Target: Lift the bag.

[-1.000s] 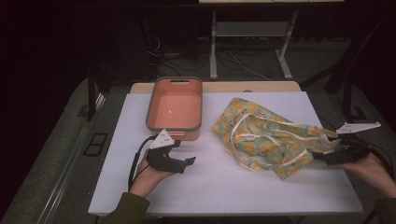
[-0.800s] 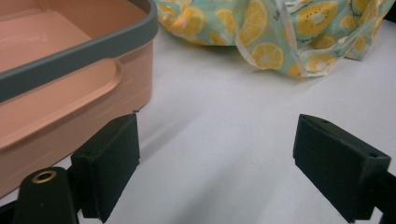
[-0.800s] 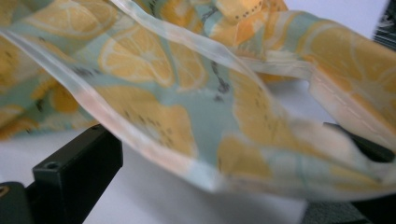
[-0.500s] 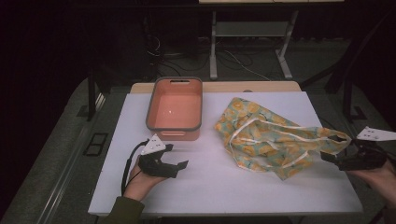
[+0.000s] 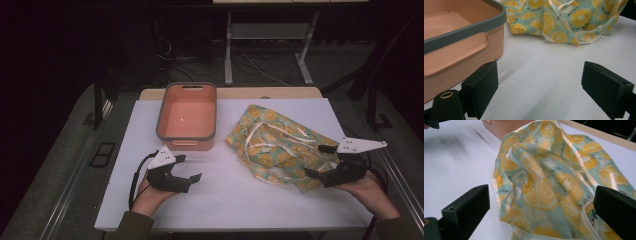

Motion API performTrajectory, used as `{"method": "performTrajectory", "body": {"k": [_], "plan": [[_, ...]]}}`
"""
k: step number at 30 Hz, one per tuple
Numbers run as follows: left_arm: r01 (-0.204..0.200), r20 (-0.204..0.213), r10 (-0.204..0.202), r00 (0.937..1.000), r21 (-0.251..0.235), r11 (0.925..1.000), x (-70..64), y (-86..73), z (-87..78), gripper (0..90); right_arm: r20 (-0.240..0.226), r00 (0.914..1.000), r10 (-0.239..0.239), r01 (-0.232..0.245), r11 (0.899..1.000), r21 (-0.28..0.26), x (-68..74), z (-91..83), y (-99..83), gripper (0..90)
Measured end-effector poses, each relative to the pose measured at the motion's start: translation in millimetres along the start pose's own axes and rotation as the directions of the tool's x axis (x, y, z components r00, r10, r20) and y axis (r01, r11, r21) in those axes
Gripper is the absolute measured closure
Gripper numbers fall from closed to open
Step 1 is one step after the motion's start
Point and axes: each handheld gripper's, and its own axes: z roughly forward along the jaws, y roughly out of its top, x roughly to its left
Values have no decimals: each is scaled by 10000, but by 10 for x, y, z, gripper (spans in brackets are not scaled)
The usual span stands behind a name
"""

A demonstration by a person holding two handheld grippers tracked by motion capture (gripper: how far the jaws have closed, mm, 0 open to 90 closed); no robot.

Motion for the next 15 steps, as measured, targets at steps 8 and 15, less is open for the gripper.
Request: {"method": "performTrajectory", "body": {"k": [8, 15], "plan": [[-47, 73, 47, 10000, 22, 10000, 9, -18, -1, 125, -235, 9997, 49, -47, 9999, 102, 29, 99, -66, 8], [-132, 175, 132, 9998, 21, 9999, 5, -18, 4, 120, -224, 9997, 96, -96, 10000, 3, 30, 103, -85, 7]]}}
